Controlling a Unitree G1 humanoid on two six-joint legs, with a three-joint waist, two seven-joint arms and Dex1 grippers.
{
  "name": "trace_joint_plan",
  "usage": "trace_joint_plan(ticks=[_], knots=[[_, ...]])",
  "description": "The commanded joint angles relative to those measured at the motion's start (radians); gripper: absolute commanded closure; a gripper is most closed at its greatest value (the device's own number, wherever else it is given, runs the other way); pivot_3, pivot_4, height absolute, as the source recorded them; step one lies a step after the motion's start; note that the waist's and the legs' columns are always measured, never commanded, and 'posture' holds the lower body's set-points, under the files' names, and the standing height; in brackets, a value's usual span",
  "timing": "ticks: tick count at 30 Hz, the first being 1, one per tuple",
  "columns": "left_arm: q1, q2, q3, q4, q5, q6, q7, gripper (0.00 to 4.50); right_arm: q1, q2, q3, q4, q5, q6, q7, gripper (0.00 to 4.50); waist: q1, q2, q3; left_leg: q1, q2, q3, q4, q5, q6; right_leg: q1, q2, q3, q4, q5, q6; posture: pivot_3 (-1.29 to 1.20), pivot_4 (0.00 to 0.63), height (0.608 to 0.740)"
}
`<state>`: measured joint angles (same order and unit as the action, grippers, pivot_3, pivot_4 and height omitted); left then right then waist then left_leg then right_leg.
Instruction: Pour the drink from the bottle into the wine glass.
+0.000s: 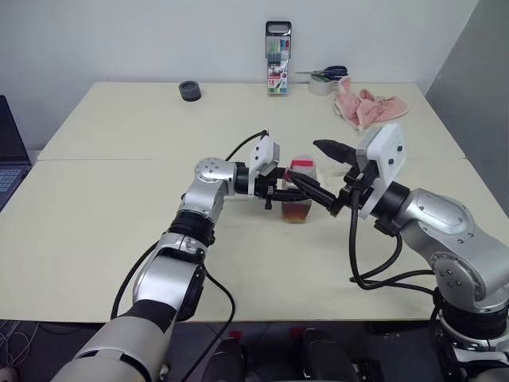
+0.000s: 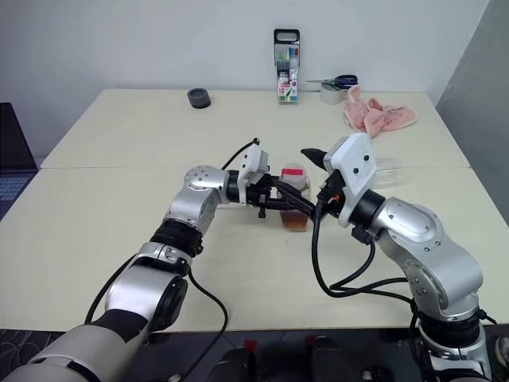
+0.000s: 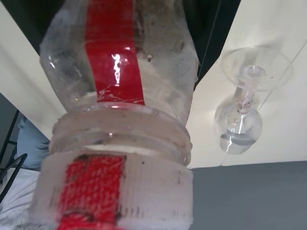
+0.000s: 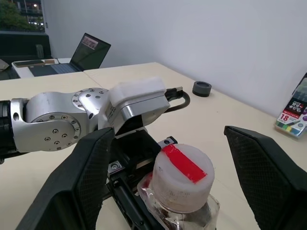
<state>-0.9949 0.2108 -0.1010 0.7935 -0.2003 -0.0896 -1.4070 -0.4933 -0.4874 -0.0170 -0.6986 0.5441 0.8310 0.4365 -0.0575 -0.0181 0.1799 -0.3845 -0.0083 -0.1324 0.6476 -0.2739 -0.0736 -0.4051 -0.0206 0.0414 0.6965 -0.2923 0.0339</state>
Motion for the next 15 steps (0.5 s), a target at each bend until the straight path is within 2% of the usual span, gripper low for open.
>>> trace_joint_plan(ticks=[1,4,7,15], knots=[[-0.021,-0.005,0.027,-0.035,-0.039,-0.016,-0.012,2.78,-0.031,-0.018,-0.038,-0.04,0.042,0.004,0.01,0.61,0.0,0.0,0.0,0.0,0.0,0.0,0.0,0.0,0.0,0.0,0.0,0.0,0.0,0.0,0.0,0.0,0.15,0.74],[-0.023,-0.007,0.028,-0.042,-0.053,-0.006,-0.034,2.78,-0.035,-0.027,-0.055,-0.044,0.074,0.017,0.004,0.61,0.0,0.0,0.0,0.0,0.0,0.0,0.0,0.0,0.0,0.0,0.0,0.0,0.0,0.0,0.0,0.0,0.15,0.74],[-0.015,-0.008,0.032,-0.065,-0.077,0.015,-0.05,2.78,-0.037,-0.021,-0.088,-0.041,0.136,0.057,-0.013,0.02,0.0,0.0,0.0,0.0,0.0,0.0,0.0,0.0,0.0,0.0,0.0,0.0,0.0,0.0,0.0,0.0,0.15,0.74],[0.001,-0.012,0.02,-0.105,-0.091,0.039,-0.06,2.78,-0.063,-0.062,-0.069,0.015,0.148,0.104,-0.02,0.0,0.0,0.0,0.0,0.0,0.0,0.0,0.0,0.0,0.0,0.0,0.0,0.0,0.0,0.0,0.0,0.0,0.15,0.74]])
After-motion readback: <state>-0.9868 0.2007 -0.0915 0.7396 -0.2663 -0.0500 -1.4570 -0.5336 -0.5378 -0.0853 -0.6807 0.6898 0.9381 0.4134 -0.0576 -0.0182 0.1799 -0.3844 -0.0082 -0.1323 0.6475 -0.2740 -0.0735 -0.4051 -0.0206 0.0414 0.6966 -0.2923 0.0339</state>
